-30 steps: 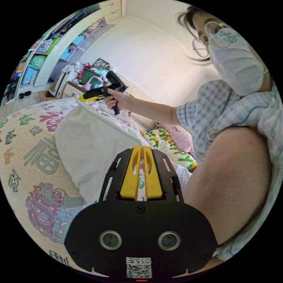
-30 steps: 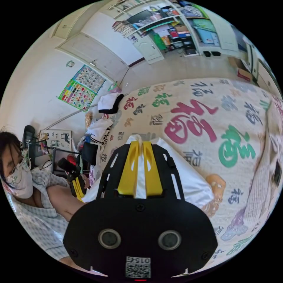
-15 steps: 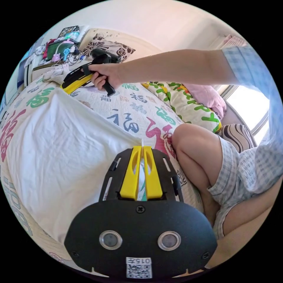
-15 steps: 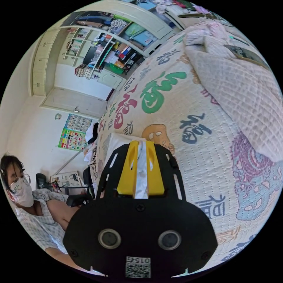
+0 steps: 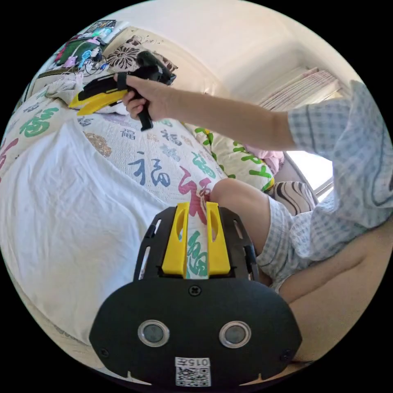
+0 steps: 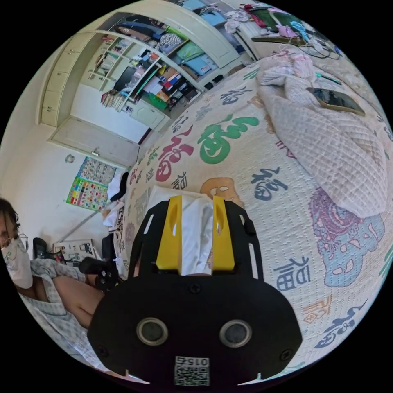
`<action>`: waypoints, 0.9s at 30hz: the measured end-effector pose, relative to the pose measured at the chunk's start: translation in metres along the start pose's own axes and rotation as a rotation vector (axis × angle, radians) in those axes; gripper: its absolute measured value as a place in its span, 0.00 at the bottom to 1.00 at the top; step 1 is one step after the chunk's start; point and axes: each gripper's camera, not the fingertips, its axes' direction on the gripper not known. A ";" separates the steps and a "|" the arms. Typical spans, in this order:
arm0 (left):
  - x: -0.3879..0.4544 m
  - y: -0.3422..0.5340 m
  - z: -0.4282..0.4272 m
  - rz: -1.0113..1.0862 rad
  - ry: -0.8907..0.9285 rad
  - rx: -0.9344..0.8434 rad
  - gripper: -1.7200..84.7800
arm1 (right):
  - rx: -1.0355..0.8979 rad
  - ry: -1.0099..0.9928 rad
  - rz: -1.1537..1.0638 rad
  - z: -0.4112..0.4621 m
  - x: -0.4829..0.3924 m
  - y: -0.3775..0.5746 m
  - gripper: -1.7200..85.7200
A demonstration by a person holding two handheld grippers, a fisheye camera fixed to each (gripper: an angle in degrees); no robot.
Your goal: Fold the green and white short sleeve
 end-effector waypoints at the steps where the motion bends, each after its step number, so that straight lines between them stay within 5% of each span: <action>1: -0.007 0.000 -0.027 -0.009 0.017 0.079 0.10 | -0.054 0.064 -0.052 0.007 -0.011 -0.003 0.15; 5: -0.051 0.005 -0.102 -0.146 -0.164 0.238 0.09 | -0.087 0.123 -0.044 0.019 -0.010 0.003 0.10; 9: -0.130 0.033 -0.130 -0.390 -0.421 0.138 0.08 | -0.098 0.201 0.083 0.003 0.034 0.026 0.08; 14: -0.157 0.051 -0.171 -0.434 -0.350 0.209 0.09 | 0.003 0.084 0.174 -0.037 0.070 0.053 0.10; 18: -0.194 0.058 -0.239 -0.529 -0.367 0.449 0.15 | -0.024 -0.167 0.102 -0.045 0.086 0.063 0.16; 21: -0.239 0.045 -0.259 -0.565 -0.398 0.446 0.18 | -0.059 -0.133 0.031 -0.035 0.091 0.064 0.18; 27: -0.311 0.002 -0.250 -0.534 -0.158 0.408 0.14 | -0.100 -0.147 -0.116 -0.014 0.085 0.063 0.15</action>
